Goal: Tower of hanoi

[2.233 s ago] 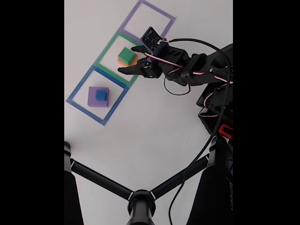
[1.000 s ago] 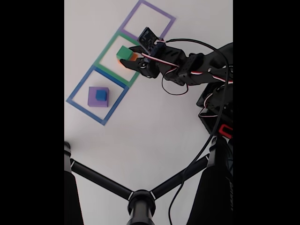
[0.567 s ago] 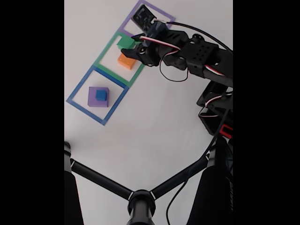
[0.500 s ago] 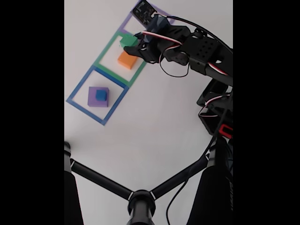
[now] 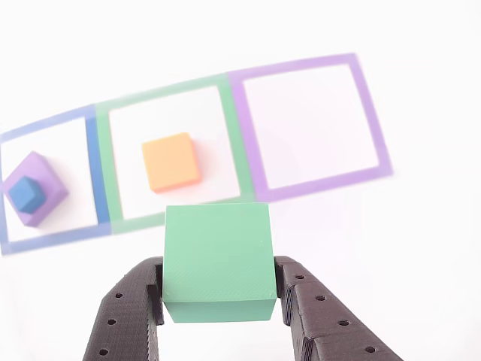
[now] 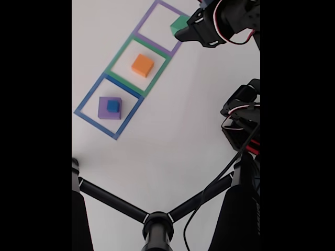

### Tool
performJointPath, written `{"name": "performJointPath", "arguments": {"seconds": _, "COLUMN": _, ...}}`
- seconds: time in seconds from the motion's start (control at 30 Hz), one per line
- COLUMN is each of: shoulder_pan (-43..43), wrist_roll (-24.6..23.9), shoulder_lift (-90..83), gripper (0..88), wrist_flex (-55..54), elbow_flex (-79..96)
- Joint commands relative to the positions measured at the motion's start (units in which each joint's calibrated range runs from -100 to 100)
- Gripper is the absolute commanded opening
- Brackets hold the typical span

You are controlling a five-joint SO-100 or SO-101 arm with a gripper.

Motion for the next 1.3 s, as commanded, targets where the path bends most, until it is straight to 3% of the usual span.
{"name": "performJointPath", "arguments": {"seconds": 0.0, "shoulder_pan": 1.94, "wrist_roll": 0.39, "shoulder_lift": -1.1, "gripper": 7.8, "wrist_flex": 5.37, "elbow_flex": -8.25}}
{"name": "performJointPath", "arguments": {"seconds": 0.3, "shoulder_pan": 7.89, "wrist_roll": 0.39, "shoulder_lift": -2.07, "gripper": 8.0, "wrist_flex": 4.56, "elbow_flex": -4.43}}
{"name": "performJointPath", "arguments": {"seconds": 0.53, "shoulder_pan": 11.53, "wrist_roll": 0.39, "shoulder_lift": -6.43, "gripper": 8.0, "wrist_flex": -9.04, "elbow_flex": 12.39}}
{"name": "performJointPath", "arguments": {"seconds": 0.93, "shoulder_pan": 16.52, "wrist_roll": 0.39, "shoulder_lift": -7.8, "gripper": 8.2, "wrist_flex": -59.73, "elbow_flex": 54.84}}
{"name": "performJointPath", "arguments": {"seconds": 1.27, "shoulder_pan": 16.61, "wrist_roll": 0.39, "shoulder_lift": 6.17, "gripper": 7.8, "wrist_flex": -92.36, "elbow_flex": 68.21}}
